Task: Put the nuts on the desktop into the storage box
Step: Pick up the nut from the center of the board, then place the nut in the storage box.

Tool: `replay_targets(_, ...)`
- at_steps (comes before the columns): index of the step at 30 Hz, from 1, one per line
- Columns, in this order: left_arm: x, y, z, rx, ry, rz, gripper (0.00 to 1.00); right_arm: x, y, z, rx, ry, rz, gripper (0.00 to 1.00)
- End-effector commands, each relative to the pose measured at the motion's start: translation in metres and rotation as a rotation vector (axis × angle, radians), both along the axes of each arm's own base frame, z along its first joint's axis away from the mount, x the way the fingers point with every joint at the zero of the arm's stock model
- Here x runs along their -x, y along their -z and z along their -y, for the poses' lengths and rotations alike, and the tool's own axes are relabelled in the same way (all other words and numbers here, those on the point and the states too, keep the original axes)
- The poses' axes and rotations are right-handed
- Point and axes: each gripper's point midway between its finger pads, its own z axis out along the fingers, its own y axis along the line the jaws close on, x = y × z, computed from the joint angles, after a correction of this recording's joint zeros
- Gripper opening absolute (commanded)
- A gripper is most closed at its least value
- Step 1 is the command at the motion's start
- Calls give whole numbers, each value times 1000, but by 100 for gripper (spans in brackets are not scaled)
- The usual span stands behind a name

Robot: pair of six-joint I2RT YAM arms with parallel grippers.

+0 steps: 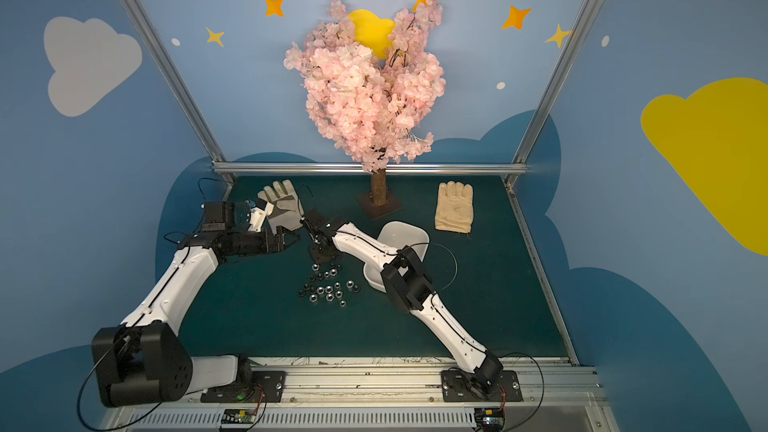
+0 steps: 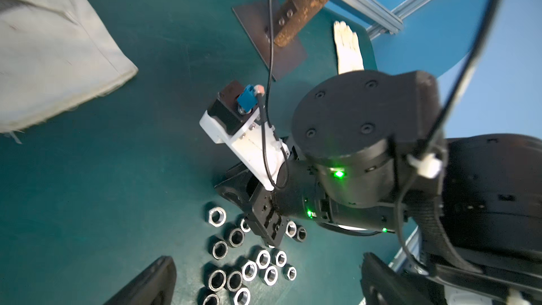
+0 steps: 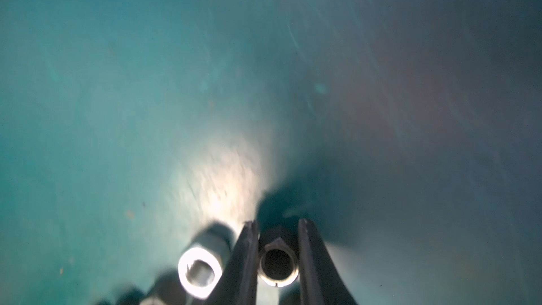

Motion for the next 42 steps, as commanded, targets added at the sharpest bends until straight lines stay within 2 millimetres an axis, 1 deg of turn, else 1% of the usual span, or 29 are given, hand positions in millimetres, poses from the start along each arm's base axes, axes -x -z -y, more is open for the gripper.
replay_targets(1, 3, -4, 6, 37, 39, -11, 100, -18, -52, 33, -26, 101, 3, 2)
replay_targets(3, 2, -3, 4, 28, 29, -6, 100, -31, -75, 49, -65, 142, 20, 2)
replay_targets(5, 2, -5, 4, 25, 25, 8, 100, -42, -94, 69, -98, 186, 34, 2)
replay_targets(7, 3, -4, 3, 18, 19, 15, 100, -47, -107, 88, -106, 215, 49, 2)
replay_targets(10, 3, 0, 1, -4, 8, 6, 100, -53, -118, 122, -86, 255, 65, 2)
replay_targets(12, 3, 3, 2, -15, 5, -2, 100, -53, -120, 143, -67, 284, 64, 2)
replay_targets(14, 3, 8, 3, -31, 3, -16, 100, -53, -117, 165, -37, 314, 56, 2)
replay_targets(16, 3, 11, 5, -45, 8, -24, 100, -52, -107, 186, 8, 341, 37, 2)
replay_targets(18, 4, 14, 6, -56, 10, -34, 100, -49, -96, 199, 41, 357, 11, 2)
replay_targets(20, 4, 15, 7, -65, 15, -35, 100, -46, -86, 207, 70, 357, -15, 1)
replay_targets(23, 5, 17, 7, -79, 16, -38, 100, -42, -71, 213, 110, 352, -43, 1)
replay_targets(26, 6, 18, 8, -86, 18, -40, 100, -43, -55, 219, 142, 356, -77, 2)
replay_targets(28, 6, 18, 8, -89, 19, -41, 100, -45, -44, 223, 161, 371, -94, 1)
replay_targets(32, 7, 19, 7, -95, 19, -40, 100, -55, -33, 227, 184, 385, -90, 3)
replay_targets(35, 7, 18, 8, -95, 20, -39, 100, -63, -27, 228, 208, 387, -81, 7)
replay_targets(38, 8, 17, 8, -99, 21, -35, 100, -69, -22, 230, 228, 385, -72, 13)
replay_targets(42, 8, 17, 7, -103, 17, -32, 100, -73, -24, 228, 231, 378, -61, 27)
